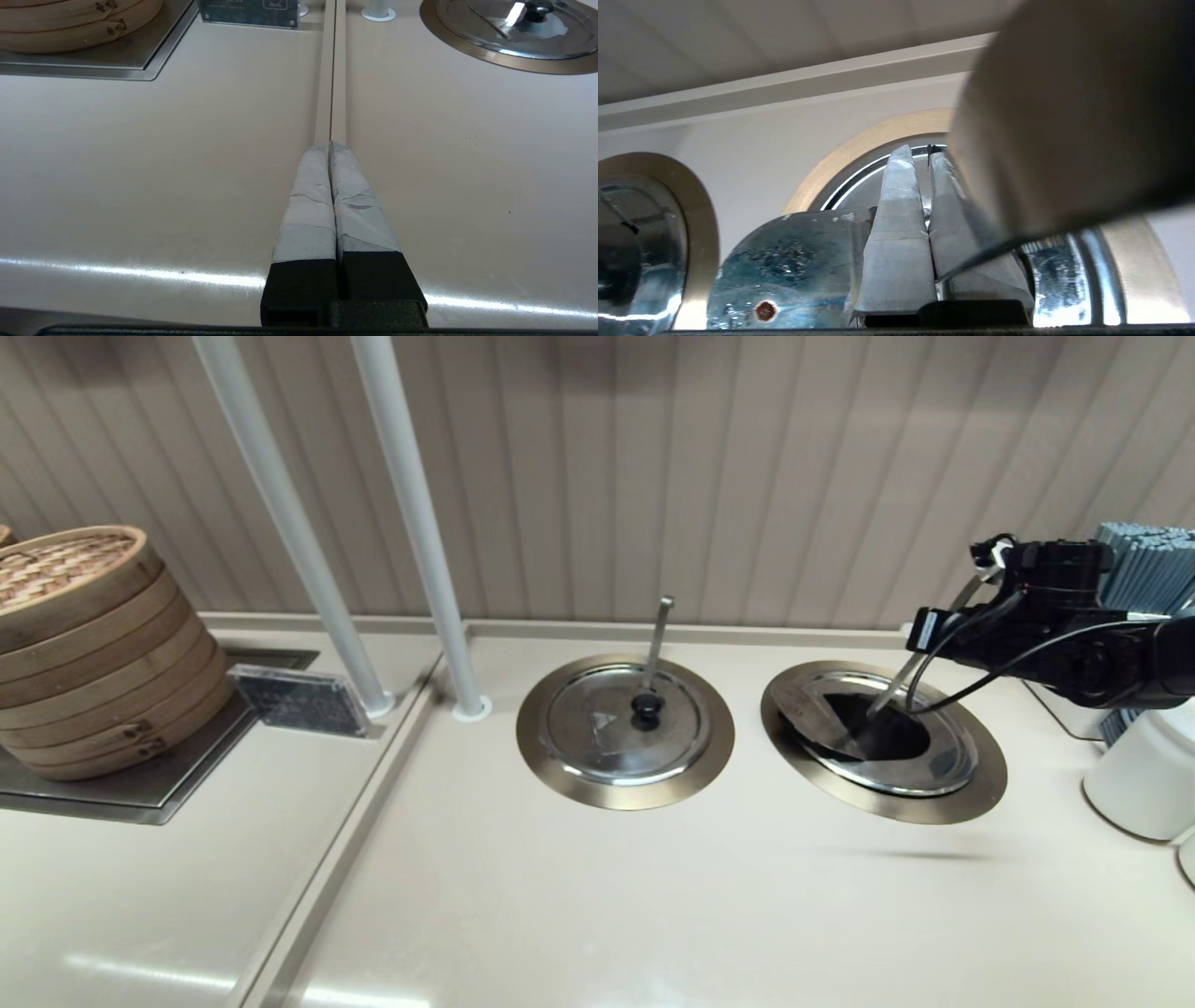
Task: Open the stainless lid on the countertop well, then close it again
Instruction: Stir with a spoon
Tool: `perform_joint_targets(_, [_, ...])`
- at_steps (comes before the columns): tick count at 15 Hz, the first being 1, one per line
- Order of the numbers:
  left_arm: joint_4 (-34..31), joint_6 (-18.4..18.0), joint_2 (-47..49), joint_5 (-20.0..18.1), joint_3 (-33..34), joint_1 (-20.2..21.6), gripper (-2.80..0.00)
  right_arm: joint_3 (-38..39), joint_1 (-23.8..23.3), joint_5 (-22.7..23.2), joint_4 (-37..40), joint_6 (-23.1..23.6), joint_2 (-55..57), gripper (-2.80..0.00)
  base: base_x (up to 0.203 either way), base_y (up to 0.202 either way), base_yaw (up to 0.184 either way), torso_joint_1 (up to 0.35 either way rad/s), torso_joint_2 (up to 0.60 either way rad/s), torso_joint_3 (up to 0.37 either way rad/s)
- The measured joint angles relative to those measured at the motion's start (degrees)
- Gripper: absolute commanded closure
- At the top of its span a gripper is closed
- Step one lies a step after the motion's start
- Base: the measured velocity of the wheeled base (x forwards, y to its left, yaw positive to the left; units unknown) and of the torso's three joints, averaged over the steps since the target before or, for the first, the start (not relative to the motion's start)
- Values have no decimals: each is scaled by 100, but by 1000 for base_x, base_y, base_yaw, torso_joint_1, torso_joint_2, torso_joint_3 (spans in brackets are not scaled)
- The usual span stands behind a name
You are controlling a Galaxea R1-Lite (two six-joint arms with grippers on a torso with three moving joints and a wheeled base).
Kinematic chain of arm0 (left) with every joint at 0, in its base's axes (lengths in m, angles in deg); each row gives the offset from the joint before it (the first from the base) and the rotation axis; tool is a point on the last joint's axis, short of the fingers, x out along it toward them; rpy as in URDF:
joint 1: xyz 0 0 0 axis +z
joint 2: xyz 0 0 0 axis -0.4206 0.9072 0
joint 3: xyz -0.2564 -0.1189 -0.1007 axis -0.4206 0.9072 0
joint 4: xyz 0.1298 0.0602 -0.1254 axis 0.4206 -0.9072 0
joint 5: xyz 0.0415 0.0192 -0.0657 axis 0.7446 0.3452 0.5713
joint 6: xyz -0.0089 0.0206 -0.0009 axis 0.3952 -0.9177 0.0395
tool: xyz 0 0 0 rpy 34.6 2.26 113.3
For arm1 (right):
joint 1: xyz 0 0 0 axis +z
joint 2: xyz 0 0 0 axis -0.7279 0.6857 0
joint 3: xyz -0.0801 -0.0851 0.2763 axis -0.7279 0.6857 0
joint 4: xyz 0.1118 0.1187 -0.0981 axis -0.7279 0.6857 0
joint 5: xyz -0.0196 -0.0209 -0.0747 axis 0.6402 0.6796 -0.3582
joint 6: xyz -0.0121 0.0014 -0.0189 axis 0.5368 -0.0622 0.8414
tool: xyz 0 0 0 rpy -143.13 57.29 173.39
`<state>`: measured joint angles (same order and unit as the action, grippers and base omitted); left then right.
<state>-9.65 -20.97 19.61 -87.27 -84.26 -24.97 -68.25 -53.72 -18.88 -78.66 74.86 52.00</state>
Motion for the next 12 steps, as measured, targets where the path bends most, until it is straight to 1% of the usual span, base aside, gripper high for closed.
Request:
perform_joint_targets(2, [0, 0, 0, 2, 0, 0, 0, 69, 173, -16, 33, -139, -79, 0, 0, 0, 0, 0, 0, 0])
perform_joint_targets(4, [0, 0, 0, 2, 0, 0, 0, 377, 216, -11, 45, -153, -255, 0, 0, 0, 0, 0, 0, 0])
perform_joint_targets(6, [2, 0, 0, 2, 0, 0, 0, 886, 51, 30, 39, -124, -541, 0, 0, 0, 0, 0, 0, 0])
perform_joint_targets(8, [1, 0, 0, 2, 0, 0, 0, 1163, -273, 68, 12, -34, -752, 0, 0, 0, 0, 0, 0, 0])
perform_joint_targets(10, [0, 0, 0, 2, 0, 0, 0, 1150, -521, 61, -79, 193, -748, 0, 0, 0, 0, 0, 0, 0])
perform_joint_targets(12, [0, 0, 0, 2, 0, 0, 0, 945, -561, 9, -374, 221, -617, 0, 0, 0, 0, 0, 0, 0])
